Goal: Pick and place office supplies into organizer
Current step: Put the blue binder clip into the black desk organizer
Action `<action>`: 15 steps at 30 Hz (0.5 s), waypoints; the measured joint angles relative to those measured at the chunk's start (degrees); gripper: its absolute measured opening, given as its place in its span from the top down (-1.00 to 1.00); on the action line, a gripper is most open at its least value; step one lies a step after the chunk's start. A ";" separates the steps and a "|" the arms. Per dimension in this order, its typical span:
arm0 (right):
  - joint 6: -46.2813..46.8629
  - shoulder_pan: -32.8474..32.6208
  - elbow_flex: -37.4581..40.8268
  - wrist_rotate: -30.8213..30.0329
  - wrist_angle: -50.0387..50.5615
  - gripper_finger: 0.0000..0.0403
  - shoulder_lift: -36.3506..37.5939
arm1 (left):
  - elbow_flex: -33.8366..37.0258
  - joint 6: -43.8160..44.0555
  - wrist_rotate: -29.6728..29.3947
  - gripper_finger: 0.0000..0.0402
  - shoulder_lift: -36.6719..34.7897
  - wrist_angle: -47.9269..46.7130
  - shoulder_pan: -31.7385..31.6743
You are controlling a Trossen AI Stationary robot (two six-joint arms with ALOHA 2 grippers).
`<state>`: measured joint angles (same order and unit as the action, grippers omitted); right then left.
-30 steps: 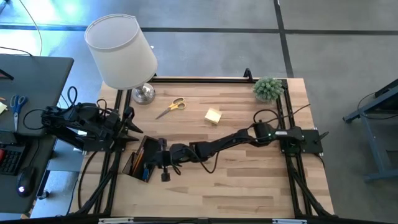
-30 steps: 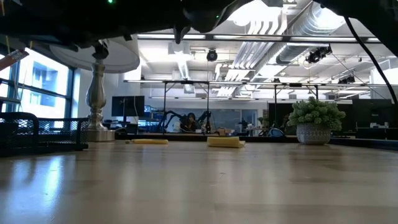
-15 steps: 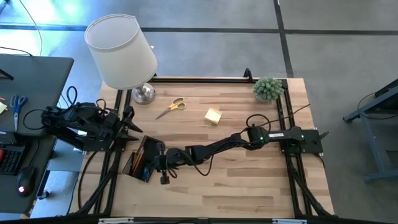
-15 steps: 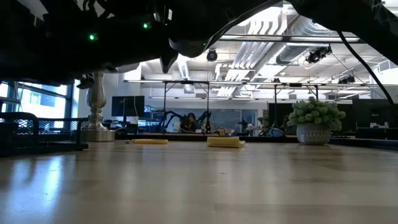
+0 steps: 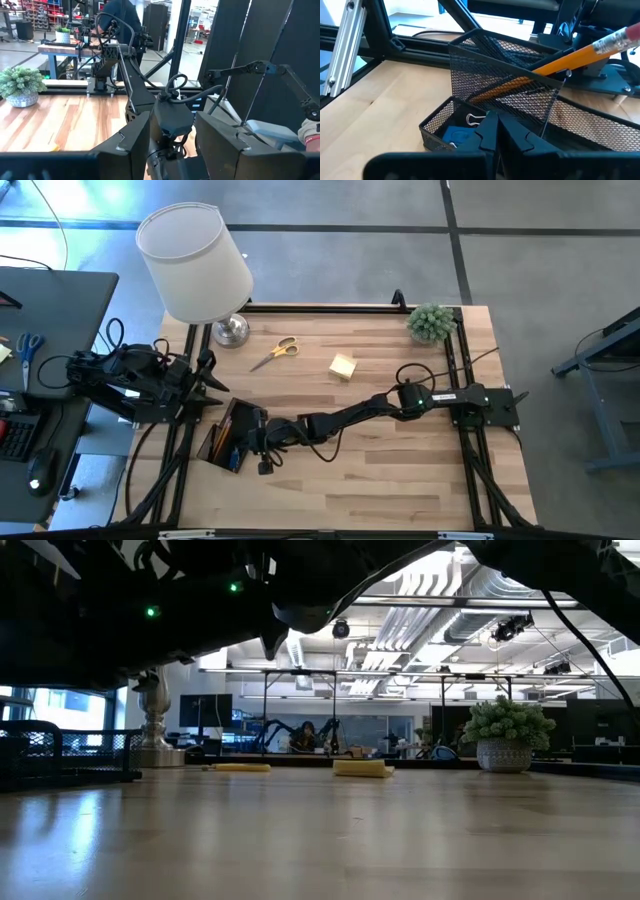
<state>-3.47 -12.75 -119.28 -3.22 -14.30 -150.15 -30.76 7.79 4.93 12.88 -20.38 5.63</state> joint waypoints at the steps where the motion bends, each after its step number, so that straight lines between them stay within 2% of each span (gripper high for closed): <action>1: 0.01 0.00 0.00 0.00 0.07 1.00 0.00 | 0.00 0.00 0.00 0.28 0.00 0.00 0.02; 15: -0.93 0.00 0.00 0.24 0.30 1.00 0.02 | 0.00 0.02 0.00 0.28 0.00 -0.14 0.02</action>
<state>-4.40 -12.75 -119.28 -2.98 -14.00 -150.13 -30.76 7.82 4.93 12.88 -20.52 5.65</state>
